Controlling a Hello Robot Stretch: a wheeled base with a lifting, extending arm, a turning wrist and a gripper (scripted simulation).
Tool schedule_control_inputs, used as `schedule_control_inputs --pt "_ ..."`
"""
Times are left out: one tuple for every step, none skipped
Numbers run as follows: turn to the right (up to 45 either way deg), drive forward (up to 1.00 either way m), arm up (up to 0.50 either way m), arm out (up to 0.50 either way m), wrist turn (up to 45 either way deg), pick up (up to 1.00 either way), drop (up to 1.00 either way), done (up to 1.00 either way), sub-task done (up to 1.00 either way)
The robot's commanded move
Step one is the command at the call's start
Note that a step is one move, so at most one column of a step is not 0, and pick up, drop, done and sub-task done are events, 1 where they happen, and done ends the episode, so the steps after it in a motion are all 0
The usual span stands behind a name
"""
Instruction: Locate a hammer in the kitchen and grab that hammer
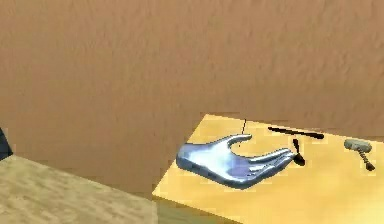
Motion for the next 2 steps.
schedule_control_inputs --pt "-42.0 0.00 0.00 0.00 0.0 0.00 0.00 0.00 0.00" --pt "-3.0 0.00 0.00 0.00 0.0 0.00 0.00 0.00 0.00"
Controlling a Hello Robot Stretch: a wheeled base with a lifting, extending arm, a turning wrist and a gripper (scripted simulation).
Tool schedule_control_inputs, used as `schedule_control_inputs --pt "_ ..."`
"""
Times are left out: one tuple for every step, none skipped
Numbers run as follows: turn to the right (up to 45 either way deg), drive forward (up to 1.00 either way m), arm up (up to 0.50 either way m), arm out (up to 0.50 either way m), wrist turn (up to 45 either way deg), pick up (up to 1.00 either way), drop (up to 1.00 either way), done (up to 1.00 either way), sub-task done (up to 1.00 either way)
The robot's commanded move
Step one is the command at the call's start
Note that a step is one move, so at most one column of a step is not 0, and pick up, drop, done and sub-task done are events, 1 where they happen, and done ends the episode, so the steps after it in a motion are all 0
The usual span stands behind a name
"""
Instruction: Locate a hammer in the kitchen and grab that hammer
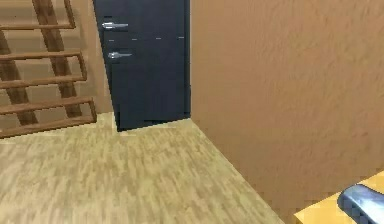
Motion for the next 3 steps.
schedule_control_inputs --pt "45.0 0.00 0.00 0.00 0.0 0.00 0.00 0.00 0.00" --pt "45.0 0.00 0.00 0.00 0.0 0.00 0.00 0.00 0.00" --pt "30.0 0.00 0.00 0.00 0.0 0.00 0.00 0.00 0.00"
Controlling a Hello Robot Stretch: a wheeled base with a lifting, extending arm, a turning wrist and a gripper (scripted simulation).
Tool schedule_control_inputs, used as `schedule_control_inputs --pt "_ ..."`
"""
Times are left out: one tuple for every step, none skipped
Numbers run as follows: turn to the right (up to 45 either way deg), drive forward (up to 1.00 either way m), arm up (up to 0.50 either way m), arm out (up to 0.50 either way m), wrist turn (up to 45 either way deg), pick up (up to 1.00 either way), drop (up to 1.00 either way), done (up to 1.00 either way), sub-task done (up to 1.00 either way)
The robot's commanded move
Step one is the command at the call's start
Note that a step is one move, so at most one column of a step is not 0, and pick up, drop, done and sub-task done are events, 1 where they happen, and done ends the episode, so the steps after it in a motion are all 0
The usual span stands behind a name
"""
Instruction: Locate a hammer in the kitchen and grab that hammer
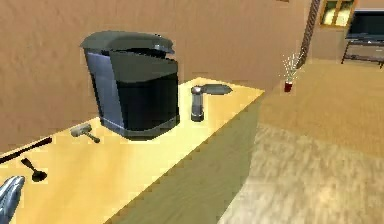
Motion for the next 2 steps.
schedule_control_inputs --pt "0.0 0.35 0.00 0.00 0.0 0.00 0.00 0.00 0.00" --pt "-45.0 0.00 0.00 0.00 0.0 0.00 0.00 0.00 0.00"
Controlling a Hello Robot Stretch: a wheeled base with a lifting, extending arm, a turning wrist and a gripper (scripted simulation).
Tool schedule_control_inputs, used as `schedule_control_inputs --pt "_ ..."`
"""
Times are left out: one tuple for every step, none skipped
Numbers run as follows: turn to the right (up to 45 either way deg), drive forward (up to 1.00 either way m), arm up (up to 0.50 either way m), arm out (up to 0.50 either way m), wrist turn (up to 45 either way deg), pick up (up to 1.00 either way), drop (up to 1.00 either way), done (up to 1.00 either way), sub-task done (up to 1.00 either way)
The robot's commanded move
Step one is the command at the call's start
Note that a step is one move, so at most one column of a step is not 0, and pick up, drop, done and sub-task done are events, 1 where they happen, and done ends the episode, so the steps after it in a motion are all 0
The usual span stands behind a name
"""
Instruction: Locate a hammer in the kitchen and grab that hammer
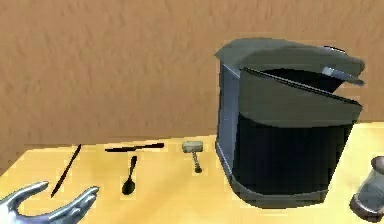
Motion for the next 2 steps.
schedule_control_inputs --pt "-45.0 0.00 0.00 0.00 0.0 0.00 0.00 0.00 0.00" --pt "-39.0 0.00 0.00 0.00 0.0 0.00 0.00 0.00 0.00"
